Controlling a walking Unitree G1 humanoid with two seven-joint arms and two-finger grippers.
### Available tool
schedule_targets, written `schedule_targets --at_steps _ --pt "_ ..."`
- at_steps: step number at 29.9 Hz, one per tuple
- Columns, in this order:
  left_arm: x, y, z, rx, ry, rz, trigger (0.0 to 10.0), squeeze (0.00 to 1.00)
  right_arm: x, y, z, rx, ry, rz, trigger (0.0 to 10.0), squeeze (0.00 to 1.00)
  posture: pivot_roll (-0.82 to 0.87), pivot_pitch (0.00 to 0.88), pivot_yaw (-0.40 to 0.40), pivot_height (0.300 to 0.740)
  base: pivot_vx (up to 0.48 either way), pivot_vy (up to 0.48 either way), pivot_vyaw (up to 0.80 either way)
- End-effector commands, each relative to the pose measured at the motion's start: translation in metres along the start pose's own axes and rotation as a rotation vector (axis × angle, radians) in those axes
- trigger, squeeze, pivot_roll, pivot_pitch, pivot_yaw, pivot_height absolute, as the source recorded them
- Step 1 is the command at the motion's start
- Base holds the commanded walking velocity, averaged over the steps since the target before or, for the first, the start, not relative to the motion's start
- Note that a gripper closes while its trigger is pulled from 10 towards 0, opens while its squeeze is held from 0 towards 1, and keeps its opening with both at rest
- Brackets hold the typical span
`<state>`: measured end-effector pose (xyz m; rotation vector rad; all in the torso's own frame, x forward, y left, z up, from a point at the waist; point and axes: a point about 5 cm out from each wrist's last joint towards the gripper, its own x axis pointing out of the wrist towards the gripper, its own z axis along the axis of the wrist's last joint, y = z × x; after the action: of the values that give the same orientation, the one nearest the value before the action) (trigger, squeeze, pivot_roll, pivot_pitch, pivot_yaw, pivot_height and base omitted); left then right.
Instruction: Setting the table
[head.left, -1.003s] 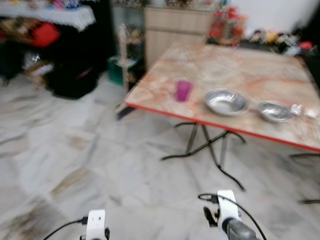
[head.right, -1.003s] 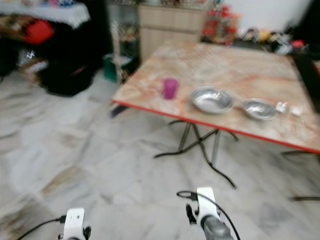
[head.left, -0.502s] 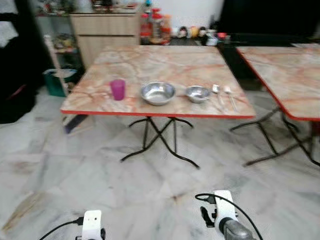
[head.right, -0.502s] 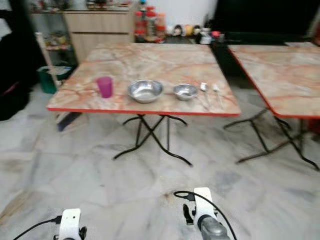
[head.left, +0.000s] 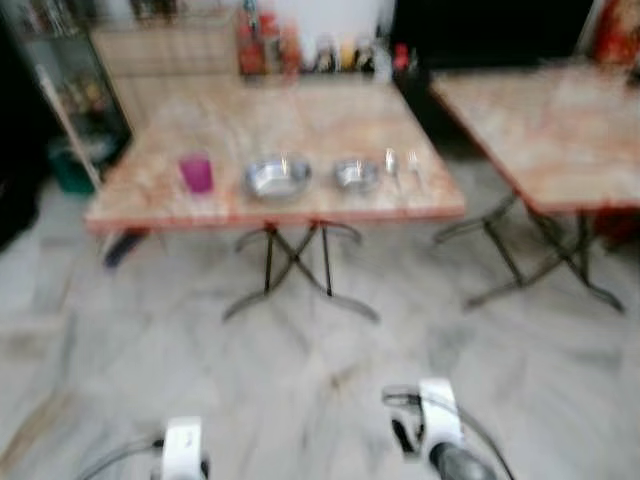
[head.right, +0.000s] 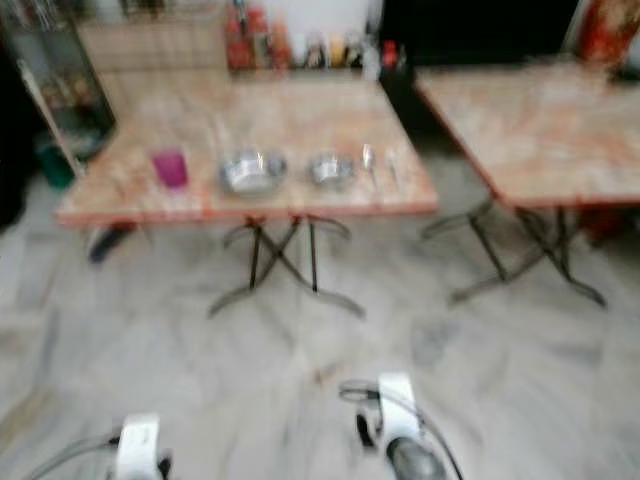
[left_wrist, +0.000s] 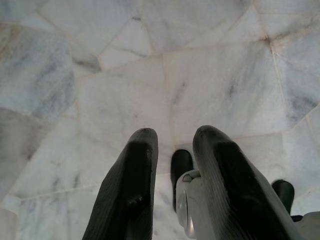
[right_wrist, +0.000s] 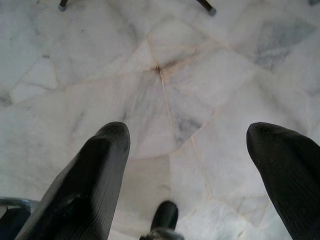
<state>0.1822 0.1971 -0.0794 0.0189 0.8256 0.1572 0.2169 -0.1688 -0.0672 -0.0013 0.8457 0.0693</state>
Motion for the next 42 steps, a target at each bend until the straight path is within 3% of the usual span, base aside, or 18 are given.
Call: schedule_targets --at_steps 1,11,24,37,42 --pt "0.003 0.0 0.014 -0.012 -0.054 -0.003 10.0 0.0 0.001 0.003 0.001 0.012 -0.006 0.005 10.0 0.0 0.04 0.0 -0.027 0.74 0.0 0.0 0.0" --pt "0.003 -0.002 0.012 -0.024 -0.031 0.003 10.0 0.0 0.0 0.002 0.001 -0.014 -0.011 0.011 10.0 0.0 0.02 0.0 -0.025 0.74 0.0 0.0 0.0" --pt "0.001 0.002 0.003 -0.029 -0.008 0.016 10.0 0.0 0.0 0.001 -0.001 -0.008 -0.013 0.014 10.0 0.0 0.02 0.0 -0.024 0.74 0.0 0.0 0.7" --pt "0.0 0.003 0.003 -0.046 -0.018 0.03 10.0 0.0 0.0 0.004 0.001 -0.045 -0.006 0.027 10.0 0.0 0.03 0.0 -0.033 0.74 0.0 0.0 0.0" --pt "0.001 0.004 0.003 -0.048 -0.018 0.031 10.0 0.0 0.0 0.004 0.001 -0.036 -0.011 0.017 10.0 0.0 0.03 0.0 -0.032 0.74 0.0 0.0 0.66"
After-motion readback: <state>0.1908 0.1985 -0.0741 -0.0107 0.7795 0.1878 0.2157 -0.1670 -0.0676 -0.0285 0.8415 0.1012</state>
